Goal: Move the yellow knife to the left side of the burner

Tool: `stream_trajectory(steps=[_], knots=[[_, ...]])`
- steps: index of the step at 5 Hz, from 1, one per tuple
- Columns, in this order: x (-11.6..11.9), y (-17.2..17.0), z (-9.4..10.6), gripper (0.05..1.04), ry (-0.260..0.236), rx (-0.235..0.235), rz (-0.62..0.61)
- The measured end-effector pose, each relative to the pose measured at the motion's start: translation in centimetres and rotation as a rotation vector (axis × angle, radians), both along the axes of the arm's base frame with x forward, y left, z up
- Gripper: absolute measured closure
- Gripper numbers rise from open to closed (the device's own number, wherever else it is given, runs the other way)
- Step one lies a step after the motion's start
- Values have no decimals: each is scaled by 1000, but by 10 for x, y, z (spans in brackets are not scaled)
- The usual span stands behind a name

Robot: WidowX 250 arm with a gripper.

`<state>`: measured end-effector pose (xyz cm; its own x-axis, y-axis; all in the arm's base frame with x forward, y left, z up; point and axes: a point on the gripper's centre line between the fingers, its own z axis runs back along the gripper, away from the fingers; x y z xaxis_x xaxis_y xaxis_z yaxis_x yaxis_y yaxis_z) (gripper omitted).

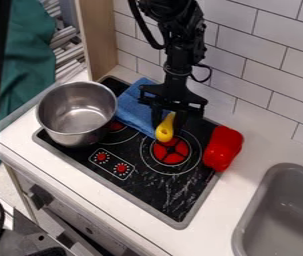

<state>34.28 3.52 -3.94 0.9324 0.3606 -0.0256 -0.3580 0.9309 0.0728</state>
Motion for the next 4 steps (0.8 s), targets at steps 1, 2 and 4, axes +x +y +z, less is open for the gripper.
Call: stream_trajectory(steps=[1,2,4], knots=[[-1,-5,7,692,-15,11,-7],[-1,-10,37,692,-101,32,-5],[-17,-13,53,692,-145,24,28]])
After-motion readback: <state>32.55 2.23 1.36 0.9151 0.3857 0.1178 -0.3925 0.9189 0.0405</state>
